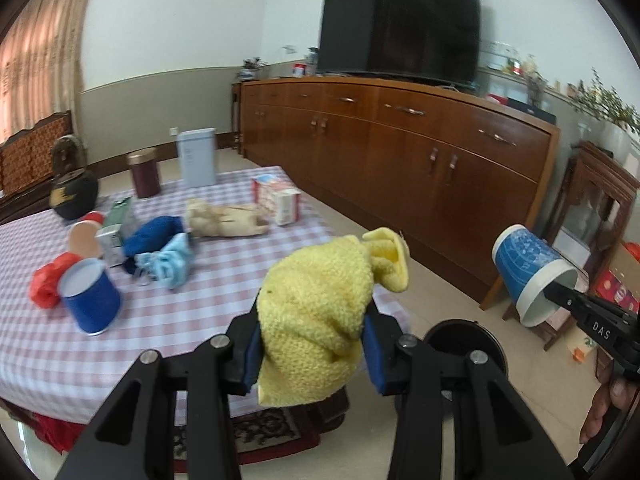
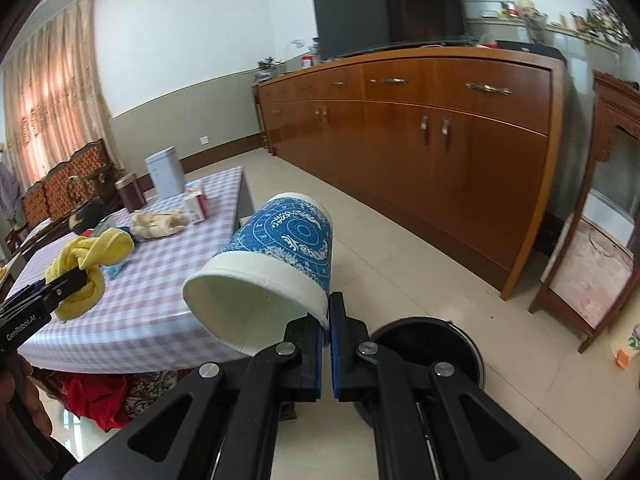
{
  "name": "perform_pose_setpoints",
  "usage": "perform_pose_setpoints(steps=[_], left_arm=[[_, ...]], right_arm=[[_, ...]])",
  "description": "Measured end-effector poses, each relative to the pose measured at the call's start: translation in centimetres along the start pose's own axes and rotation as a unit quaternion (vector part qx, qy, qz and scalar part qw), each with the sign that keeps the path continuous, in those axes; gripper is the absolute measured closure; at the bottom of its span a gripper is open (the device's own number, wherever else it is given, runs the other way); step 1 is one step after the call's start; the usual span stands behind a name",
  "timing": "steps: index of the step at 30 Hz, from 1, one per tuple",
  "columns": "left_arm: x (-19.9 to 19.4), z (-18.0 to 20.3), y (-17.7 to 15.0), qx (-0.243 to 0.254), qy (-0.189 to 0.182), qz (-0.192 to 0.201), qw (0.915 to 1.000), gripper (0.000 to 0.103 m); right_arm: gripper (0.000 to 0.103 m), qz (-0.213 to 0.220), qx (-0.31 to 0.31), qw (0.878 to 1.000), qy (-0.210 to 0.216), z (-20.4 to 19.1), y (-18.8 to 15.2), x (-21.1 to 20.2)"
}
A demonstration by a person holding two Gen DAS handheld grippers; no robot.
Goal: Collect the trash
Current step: 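Carry the yellow cloth and blue-patterned cup in both tools over the bin, then open both tools to drop the cloth and cup into the bin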
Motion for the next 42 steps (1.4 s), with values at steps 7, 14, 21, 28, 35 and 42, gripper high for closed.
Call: perform_pose_setpoints(steps=[7, 14, 21, 28, 35, 42], left_arm=[[2.0, 4.9, 0.0, 0.029, -0.035, -0.012, 0.9989, 0.06], [3.6, 9.7, -0.7, 0.059, -0.072, -0.028, 0.9953, 0.06], [5.5, 13.8, -2.0, 0.088, -0.105, -0.053, 0.9891, 0.06], [8.8, 18.3, -4.4, 0.122, -0.136, -0.095, 0.9786, 0.06], [13.6, 21.6, -7.0, 0.145, -0.146, -0.143, 0.9681, 0.06], [19.3, 23.7, -10.3, 0.146, -0.162, -0.207, 0.9538, 0.059]], right_arm=[[0.1, -0.006, 0.028, 0.999, -0.031, 5.0, -1.4, -0.7], [0.1, -0.017, 0.046, 0.997, -0.057, 9.3, -2.9, -0.9], [0.1, -0.034, 0.051, 0.996, -0.07, 12.0, -4.4, -0.4], [0.1, -0.066, 0.048, 0.994, -0.072, 15.0, -6.7, 2.0], [0.1, -0.112, 0.027, 0.991, -0.069, 17.4, -8.9, 7.4], [0.1, -0.164, -0.001, 0.985, -0.051, 19.2, -11.3, 13.6]])
Point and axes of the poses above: each gripper's, at about its wrist camera, not at the fingertips, and x roughly the way its jaws point, z to its right, y to its top, the point moved 8 cm from there along x, roughly the way its jaws point, and after that the axes turned 7 degrees about -z, right-handed, at the moved point
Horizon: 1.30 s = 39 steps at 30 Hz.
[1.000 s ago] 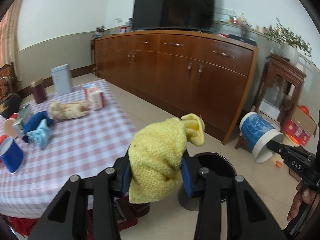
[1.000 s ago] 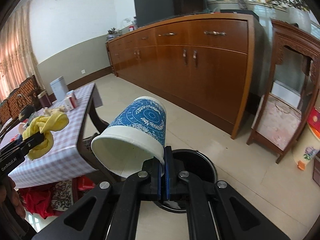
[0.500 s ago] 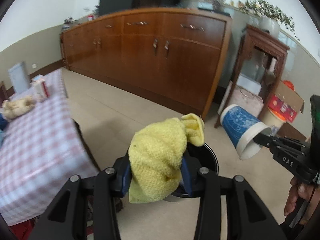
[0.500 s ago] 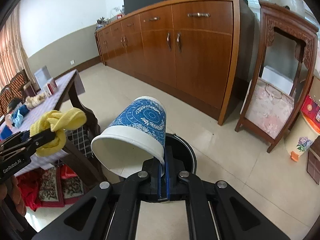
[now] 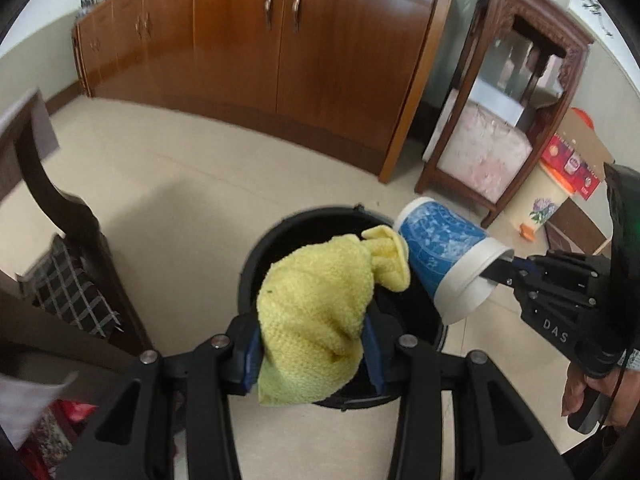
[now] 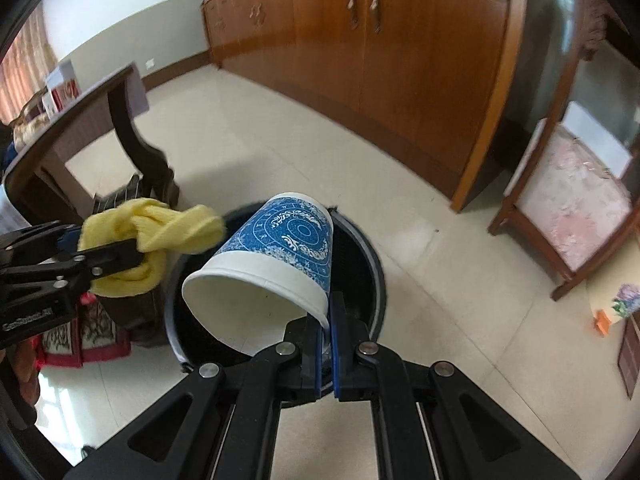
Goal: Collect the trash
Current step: 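Open both tools to drop the cloth and cup into the bin, then move both tools back to the table toward the blue tin and mask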
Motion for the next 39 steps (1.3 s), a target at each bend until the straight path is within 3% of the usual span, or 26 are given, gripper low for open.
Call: perform_pose_setpoints(steps=[2, 3, 4, 5, 7, 9, 11, 21, 34, 39], left_arm=[[1.8, 0.0, -0.3, -0.002, -0.005, -0.015, 0.9999, 0.042], [2.5, -0.4, -0.7, -0.007, 0.012, -0.023, 0.9996, 0.025], [2.7, -0.6, -0.9, -0.012, 0.017, -0.026, 0.9995, 0.019], [2.6, -0.8, -1.1, -0.016, 0.014, -0.024, 0.9995, 0.018], [2.1, -1.5, -1.7, -0.021, 0.038, -0.024, 0.9987, 0.004], [1.5, -2.0, -2.1, -0.029, 0.05, -0.02, 0.9982, 0.001], [0.8, -2.5, -2.7, -0.028, 0.059, -0.021, 0.9977, 0.0], [-6.2, -2.3, -3.9, -0.041, 0.092, 0.016, 0.9948, 0.0], [-14.5, -5.8, -5.0, -0.082, 0.125, 0.075, 0.986, 0.0], [-17.8, -7.8, -5.9, -0.105, 0.146, 0.099, 0.9787, 0.0]], right_arm=[[0.095, -0.016, -0.028, 0.999, -0.009, 0.0, -0.1, 2.0], [0.082, -0.025, -0.038, 0.999, -0.017, 0.0, -0.4, 3.0], [0.033, -0.033, -0.045, 0.998, -0.021, 0.1, -0.8, 3.8], [0.01, -0.034, -0.052, 0.998, -0.028, 0.3, -1.2, 4.1], [0.01, -0.032, -0.055, 0.997, -0.05, 0.6, -1.5, 4.3], [0.01, -0.032, -0.054, 0.997, -0.053, 0.6, -1.6, 4.2], [0.0, -0.033, -0.056, 0.995, -0.072, 0.7, -1.7, 3.8], [0.0, 0.014, -0.01, 0.997, -0.074, -0.7, -1.7, -3.1], [0.0, 0.077, -0.027, 0.995, -0.049, -6.1, -0.4, -11.5], [0.0, 0.102, -0.04, 0.994, -0.03, -9.3, 0.6, -13.7]])
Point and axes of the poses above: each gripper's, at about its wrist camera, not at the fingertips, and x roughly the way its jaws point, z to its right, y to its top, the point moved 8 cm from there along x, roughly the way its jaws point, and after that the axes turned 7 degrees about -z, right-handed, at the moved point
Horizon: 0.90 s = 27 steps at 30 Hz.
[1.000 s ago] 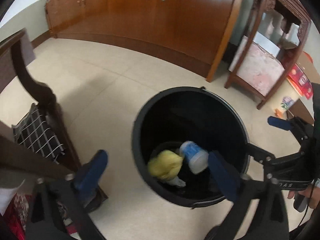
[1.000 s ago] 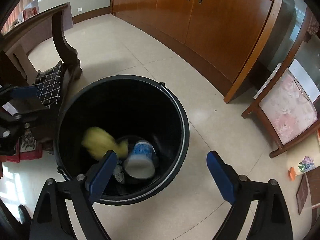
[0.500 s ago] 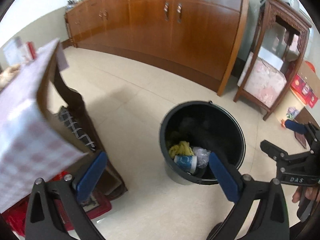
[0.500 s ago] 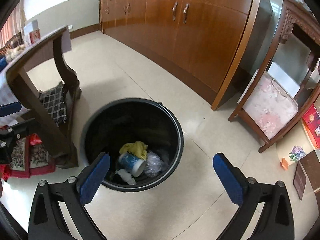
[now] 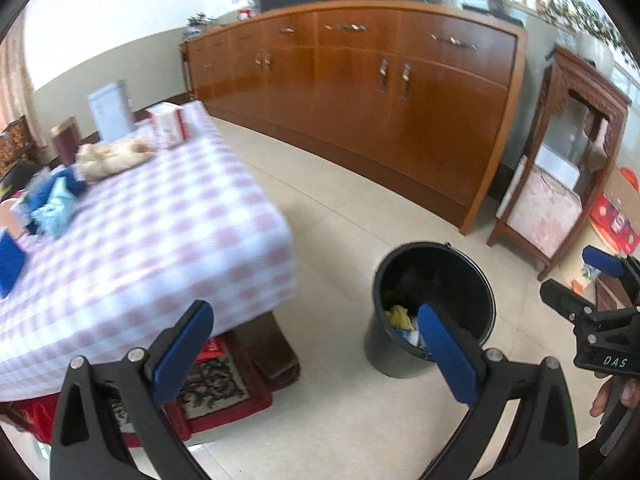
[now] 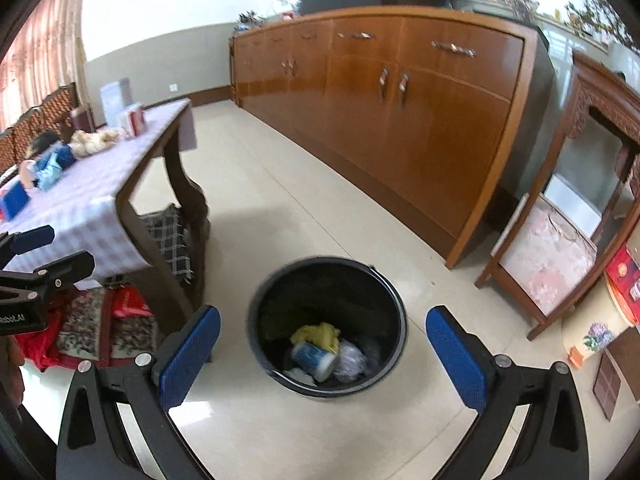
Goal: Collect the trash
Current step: 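Move both tools back to the table toward the blue tin and mask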
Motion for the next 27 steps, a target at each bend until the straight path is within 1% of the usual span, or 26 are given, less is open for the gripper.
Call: perform_pose_setpoints(steps=[8, 14, 20, 24, 27], left_arm=[[-3.8, -5.5, -0.1, -0.044, 0.038, 0.037, 0.9977, 0.0], [-5.9, -10.8, -0.7, -0.084, 0.073, 0.055, 0.9923, 0.0], [-7.3, -15.8, -2.0, -0.12, 0.107, 0.064, 0.985, 0.0], [-8.1, -19.0, -2.8, -0.14, 0.134, 0.07, 0.9784, 0.0], [-8.5, -21.4, -3.4, -0.155, 0.148, 0.074, 0.9739, 0.0]], right_arm=[[0.0, 0.042, -0.044, 0.997, 0.038, -6.2, 2.5, -2.6], [0.0, 0.058, -0.07, 0.994, 0.064, -10.5, 4.0, -2.9], [0.0, 0.071, -0.095, 0.989, 0.091, -14.8, 5.2, -3.3], [0.0, 0.074, -0.11, 0.985, 0.108, -17.7, 5.9, -3.4], [0.0, 0.075, -0.121, 0.982, 0.122, -19.9, 6.6, -3.3]])
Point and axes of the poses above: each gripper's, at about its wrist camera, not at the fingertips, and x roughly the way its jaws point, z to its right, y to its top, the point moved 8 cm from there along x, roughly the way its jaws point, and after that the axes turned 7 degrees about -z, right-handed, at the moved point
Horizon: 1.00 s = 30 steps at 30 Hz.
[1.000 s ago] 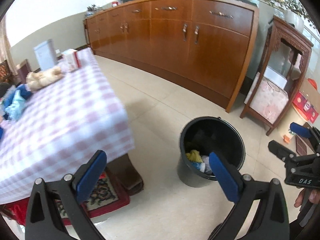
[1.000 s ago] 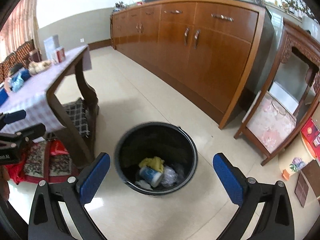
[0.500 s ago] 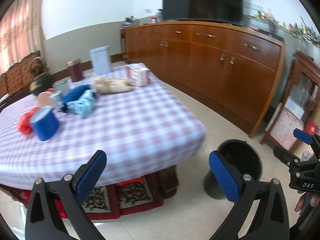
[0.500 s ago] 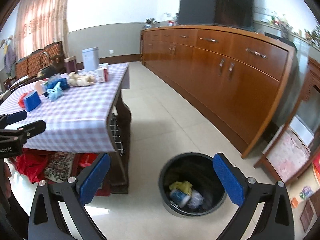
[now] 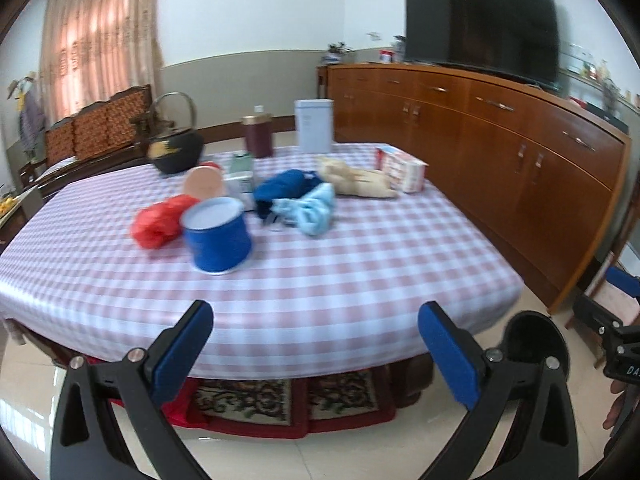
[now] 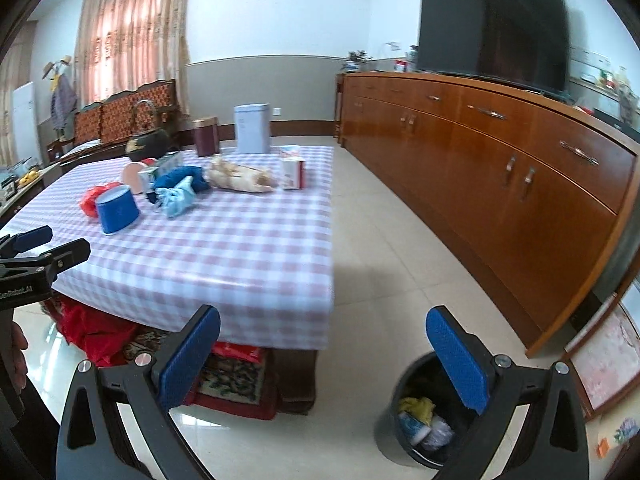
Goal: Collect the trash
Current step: 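Move both tools back to the table toward the blue tin and mask, then grasp the blue tin can with the left tool while the right tool grasps the blue mask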
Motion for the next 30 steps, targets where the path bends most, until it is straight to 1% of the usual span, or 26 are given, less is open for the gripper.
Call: perform_pose_setpoints(steps=[2, 5, 9, 12, 14, 20, 25, 27, 28, 30], left_arm=[[0.1, -1.4, 0.1, -0.01, 0.007, 0.002, 0.9999, 0.0], [0.3, -3.8, 0.4, -0.023, 0.029, 0.006, 0.9993, 0.0], [0.7, -6.3, 0.7, -0.039, 0.04, 0.011, 0.9984, 0.0], [1.6, -7.7, 1.4, -0.041, 0.048, 0.012, 0.9979, 0.0], [2.2, -8.2, 1.9, -0.041, 0.052, 0.013, 0.9977, 0.0], [5.0, -9.2, 3.4, -0.043, 0.059, 0.007, 0.9973, 0.001], [8.2, -9.4, 4.3, -0.046, 0.063, -0.007, 0.997, 0.001], [9.2, -9.8, 4.6, -0.051, 0.061, -0.01, 0.9968, 0.003], [9.7, -9.9, 4.9, -0.054, 0.054, -0.01, 0.997, 0.006], [10.0, -10.1, 5.3, -0.058, 0.046, -0.007, 0.9972, 0.008]], right_arm=[[0.0, 0.0, -0.008, 1.0, 0.01, -1.4, 0.7, 0.6], [0.0, 0.001, -0.016, 1.0, 0.022, -2.9, 1.6, 1.4], [0.0, 0.004, -0.029, 0.999, 0.036, -4.9, 2.6, 2.5], [0.0, 0.002, -0.036, 0.998, 0.047, -6.3, 3.4, 3.8], [0.0, -0.006, -0.041, 0.997, 0.061, -7.3, 4.0, 4.9], [0.0, -0.022, -0.062, 0.996, 0.062, -8.7, 5.6, 7.7], [0.0, -0.04, -0.073, 0.994, 0.066, -9.7, 6.5, 10.5], [0.0, -0.049, -0.08, 0.993, 0.068, -10.2, 6.8, 11.9], [0.0, -0.051, -0.081, 0.993, 0.07, -10.5, 6.9, 12.3], [0.0, -0.056, -0.082, 0.992, 0.08, -11.1, 7.3, 13.4]])
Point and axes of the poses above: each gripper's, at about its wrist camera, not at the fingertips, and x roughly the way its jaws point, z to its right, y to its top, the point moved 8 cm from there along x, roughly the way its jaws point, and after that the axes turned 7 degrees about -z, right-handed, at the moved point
